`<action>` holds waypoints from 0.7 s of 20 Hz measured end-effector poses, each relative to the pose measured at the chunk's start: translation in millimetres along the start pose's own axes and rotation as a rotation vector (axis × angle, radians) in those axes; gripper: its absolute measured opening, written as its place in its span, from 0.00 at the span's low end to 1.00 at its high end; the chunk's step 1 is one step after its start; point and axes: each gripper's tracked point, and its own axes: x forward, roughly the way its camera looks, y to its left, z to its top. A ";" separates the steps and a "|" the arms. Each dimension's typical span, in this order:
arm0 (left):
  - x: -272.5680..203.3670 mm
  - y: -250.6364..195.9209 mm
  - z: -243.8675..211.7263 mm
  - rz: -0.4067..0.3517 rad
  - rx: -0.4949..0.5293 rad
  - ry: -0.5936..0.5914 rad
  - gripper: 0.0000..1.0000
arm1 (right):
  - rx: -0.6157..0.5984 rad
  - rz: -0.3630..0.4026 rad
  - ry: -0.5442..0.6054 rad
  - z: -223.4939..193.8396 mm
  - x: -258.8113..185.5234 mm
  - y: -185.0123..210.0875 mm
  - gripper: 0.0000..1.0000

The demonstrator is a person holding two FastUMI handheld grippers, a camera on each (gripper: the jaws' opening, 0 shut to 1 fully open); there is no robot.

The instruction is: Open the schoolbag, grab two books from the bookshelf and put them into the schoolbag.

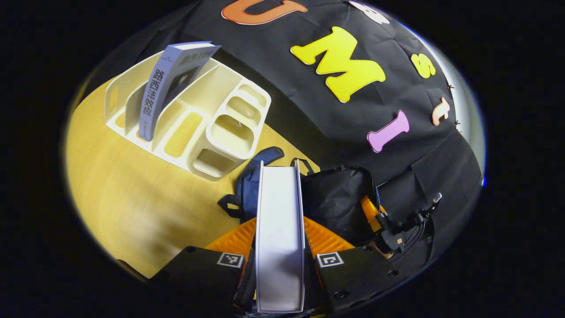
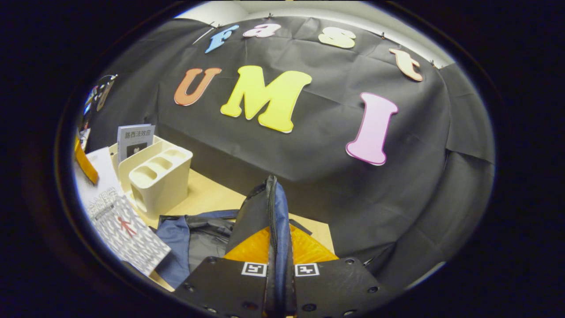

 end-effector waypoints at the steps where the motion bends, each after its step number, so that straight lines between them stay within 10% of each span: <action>1: 10.1 -4.1 2.2 -0.006 -0.025 -0.013 0.46 | -0.002 0.001 -0.003 0.3 0.0 0.7 0.05; 14: 154.4 -37.7 -19.5 -0.070 -0.280 -0.024 0.46 | -0.062 0.038 -0.057 28.1 -2.6 13.6 0.08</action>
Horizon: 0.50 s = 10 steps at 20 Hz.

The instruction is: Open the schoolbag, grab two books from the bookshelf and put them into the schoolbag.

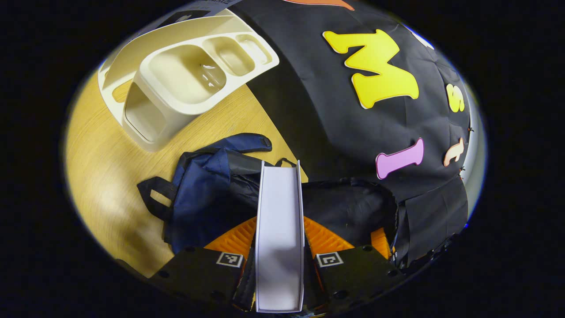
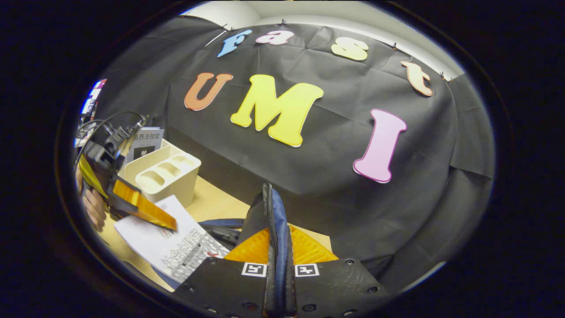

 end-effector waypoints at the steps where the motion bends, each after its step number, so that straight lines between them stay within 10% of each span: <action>1: 8.9 2.6 -6.0 0.001 -0.018 0.010 0.46 | -0.003 0.004 0.000 0.9 0.1 -0.1 0.12; 10: 69.2 -1.2 -31.7 -0.088 -0.019 -0.092 0.46 | 0.029 0.065 -0.050 13.2 -6.4 10.9 0.08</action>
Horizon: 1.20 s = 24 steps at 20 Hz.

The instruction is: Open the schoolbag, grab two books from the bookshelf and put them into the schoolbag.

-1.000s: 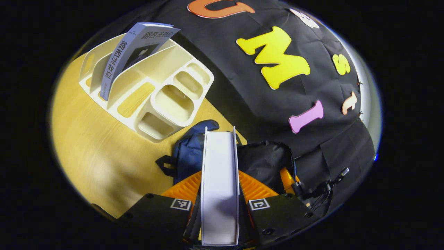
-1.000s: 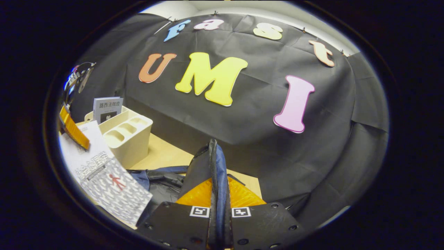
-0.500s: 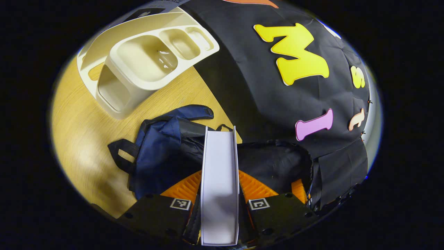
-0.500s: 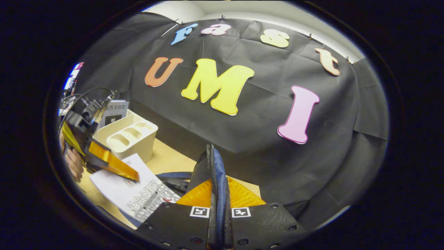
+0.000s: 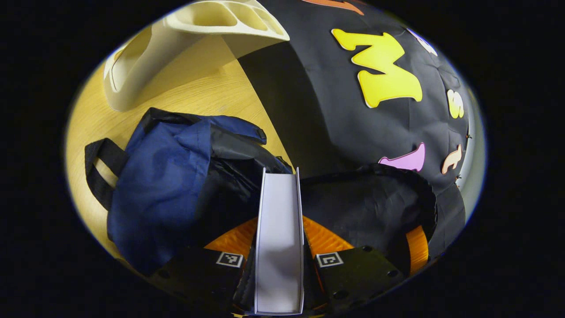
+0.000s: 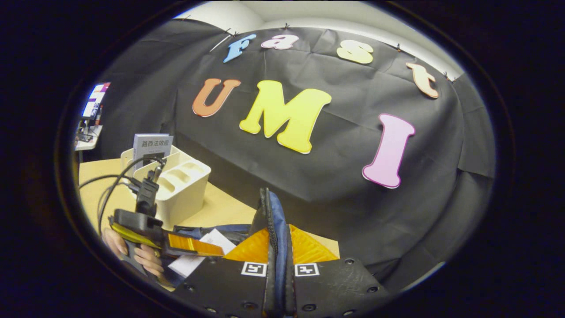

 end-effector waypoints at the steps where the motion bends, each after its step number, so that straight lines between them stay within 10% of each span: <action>1: 4.7 2.4 -4.2 0.003 0.022 -0.007 0.46 | 0.007 0.003 0.001 -2.9 -1.1 -0.7 0.08; 13: 27.4 19.6 -34.8 0.023 0.156 0.011 0.48 | 0.035 0.038 0.007 -16.9 -3.9 5.0 0.08; 24: -6.7 61.7 -19.5 0.260 0.607 0.138 0.94 | 0.089 0.020 0.046 -36.2 -7.0 0.1 0.08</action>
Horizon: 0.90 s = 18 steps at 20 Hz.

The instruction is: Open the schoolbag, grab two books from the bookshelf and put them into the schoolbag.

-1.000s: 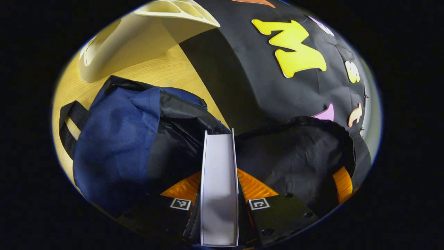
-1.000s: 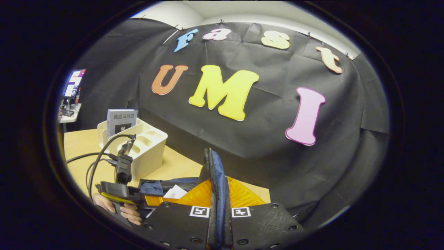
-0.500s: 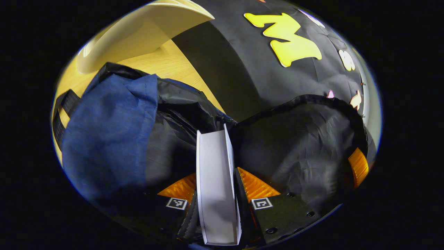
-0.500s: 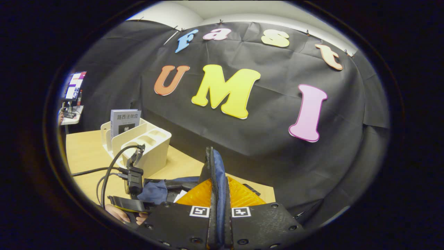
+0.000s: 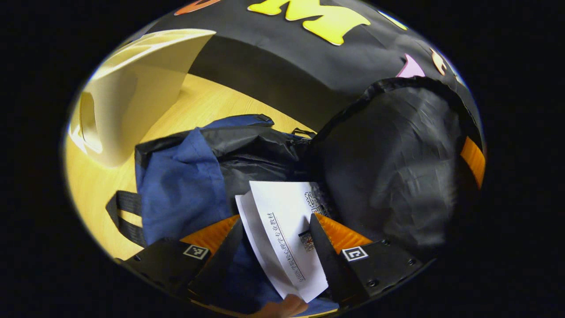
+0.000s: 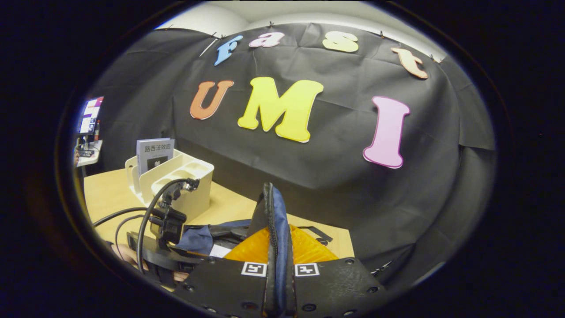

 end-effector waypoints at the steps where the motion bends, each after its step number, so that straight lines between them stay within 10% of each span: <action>1: -4.9 3.1 -1.1 0.011 0.022 0.006 0.95 | 0.006 -0.001 0.004 -2.9 -0.3 0.4 0.08; 5: -25.1 42.6 7.6 0.187 0.180 -0.001 0.98 | 0.025 -0.003 0.019 -6.5 -0.5 1.9 0.08; 18: -140.5 83.8 56.9 0.206 0.331 -0.173 0.97 | 0.111 -0.076 0.070 -27.1 -11.7 10.9 0.08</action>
